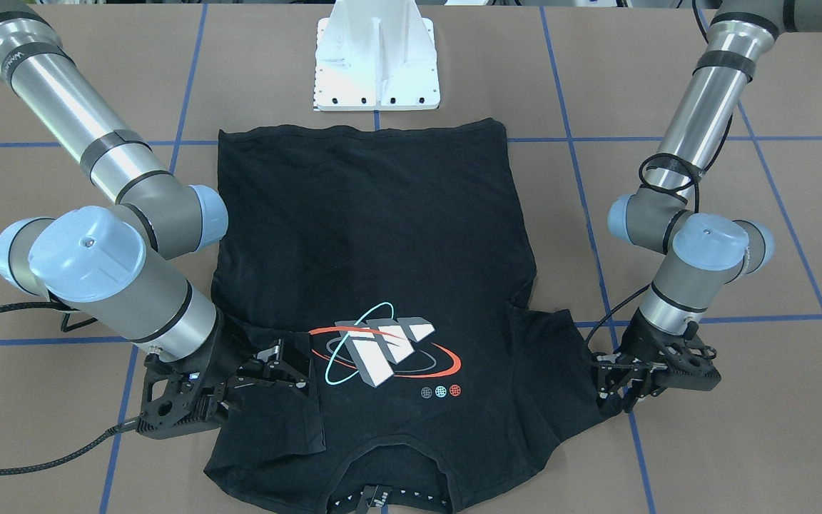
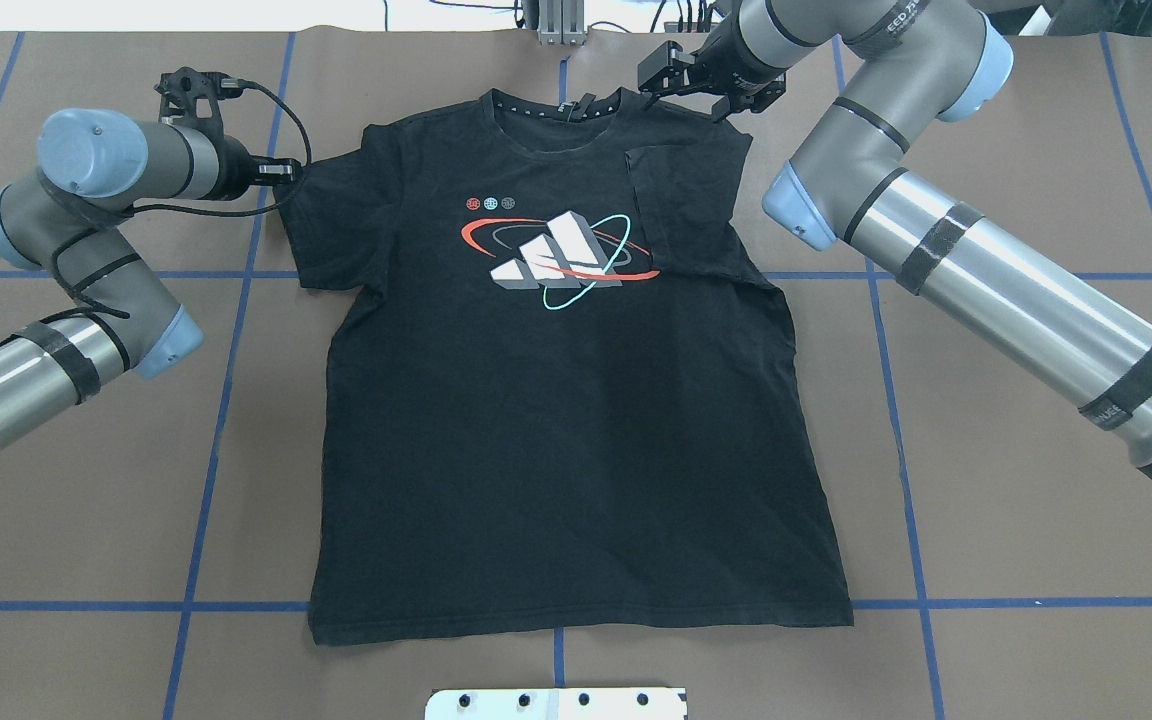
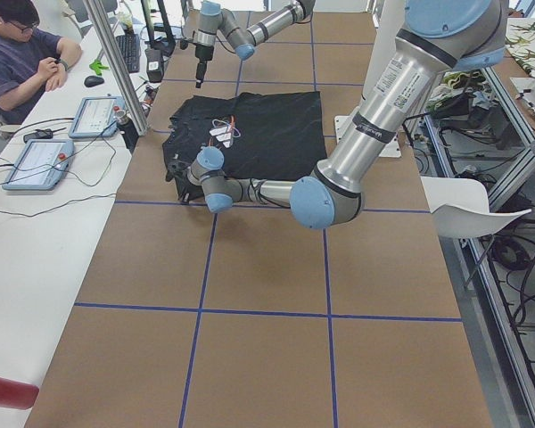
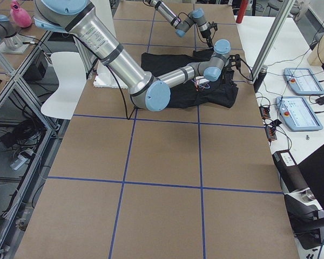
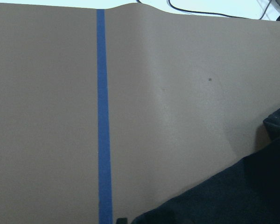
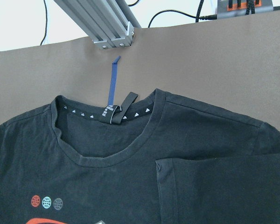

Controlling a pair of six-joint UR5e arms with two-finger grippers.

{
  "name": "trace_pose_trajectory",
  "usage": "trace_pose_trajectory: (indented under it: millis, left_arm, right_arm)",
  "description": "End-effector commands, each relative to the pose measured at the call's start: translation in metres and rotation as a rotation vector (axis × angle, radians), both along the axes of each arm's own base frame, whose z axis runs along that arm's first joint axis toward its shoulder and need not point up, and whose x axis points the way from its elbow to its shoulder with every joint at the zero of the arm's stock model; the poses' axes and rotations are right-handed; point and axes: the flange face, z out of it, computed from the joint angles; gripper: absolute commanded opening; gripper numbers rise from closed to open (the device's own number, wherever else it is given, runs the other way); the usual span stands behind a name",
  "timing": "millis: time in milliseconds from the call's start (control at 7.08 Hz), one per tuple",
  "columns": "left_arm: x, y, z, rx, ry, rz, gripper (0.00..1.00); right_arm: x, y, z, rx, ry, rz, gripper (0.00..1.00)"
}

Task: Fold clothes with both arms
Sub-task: 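Reach the left gripper toward the shirt's other shoulder while the right holds near the collar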

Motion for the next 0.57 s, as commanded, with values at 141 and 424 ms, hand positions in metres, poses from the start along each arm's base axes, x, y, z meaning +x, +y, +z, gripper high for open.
trace_pose_trajectory:
  millis: [141,424]
  left_arm:
    - [-0.004,-0.004,-0.005,-0.005,0.007,-0.006,0.0]
    - [-0.011,-0.008,-0.02,0.012,0.025,-0.014,0.0]
  right_arm:
    - [-0.001,0.001,0.001,0.0,0.001,-0.002,1.0]
    - [-0.001,0.001,0.006,-0.004,0.004,-0.002,1.0]
